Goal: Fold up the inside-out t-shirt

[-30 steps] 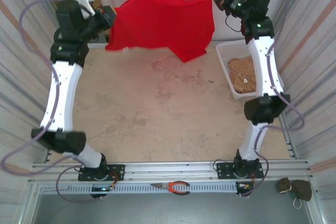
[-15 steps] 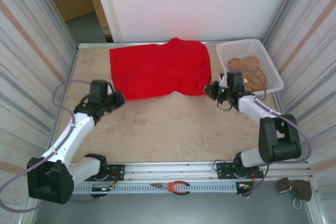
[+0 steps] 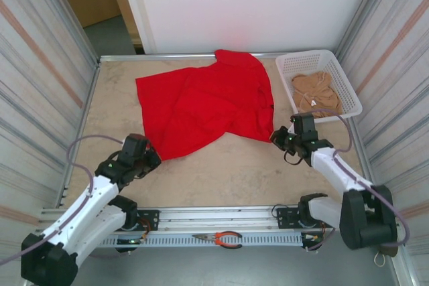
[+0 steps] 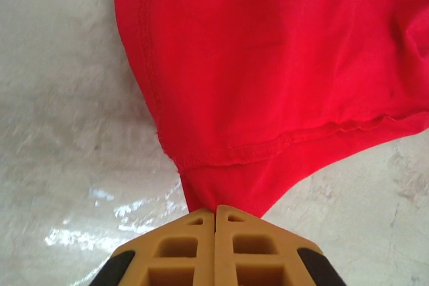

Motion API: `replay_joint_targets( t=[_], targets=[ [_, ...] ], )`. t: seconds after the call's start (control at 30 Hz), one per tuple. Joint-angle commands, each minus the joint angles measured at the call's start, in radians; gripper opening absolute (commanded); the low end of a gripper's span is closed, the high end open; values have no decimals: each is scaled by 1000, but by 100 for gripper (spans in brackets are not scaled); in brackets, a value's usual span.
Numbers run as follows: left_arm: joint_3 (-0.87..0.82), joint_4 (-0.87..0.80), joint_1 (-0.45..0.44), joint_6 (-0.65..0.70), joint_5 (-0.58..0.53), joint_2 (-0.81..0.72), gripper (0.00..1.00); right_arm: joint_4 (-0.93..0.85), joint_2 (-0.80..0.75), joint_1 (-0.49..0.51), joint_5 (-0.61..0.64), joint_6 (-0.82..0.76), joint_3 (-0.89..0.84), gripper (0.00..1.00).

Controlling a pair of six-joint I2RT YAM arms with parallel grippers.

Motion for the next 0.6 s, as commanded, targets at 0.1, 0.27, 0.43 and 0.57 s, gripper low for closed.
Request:
replay_joint_targets(
  t=[0.1,0.27,0.43,0.57],
  targets=[
    [-25,-108,-32,-39,20,-93,33,-289,-190,-55,139,-31,-15,63],
    [76,-96,-30,19,-12,-59,80,-276,-190,-28,80,-58,74,63],
    [263,81,52,185,51,225,84,-187,91,119,39,-119,270,58],
    [519,175,172,335,155,602,85,-177,419,191,42,-155,503,57]
  ],
)
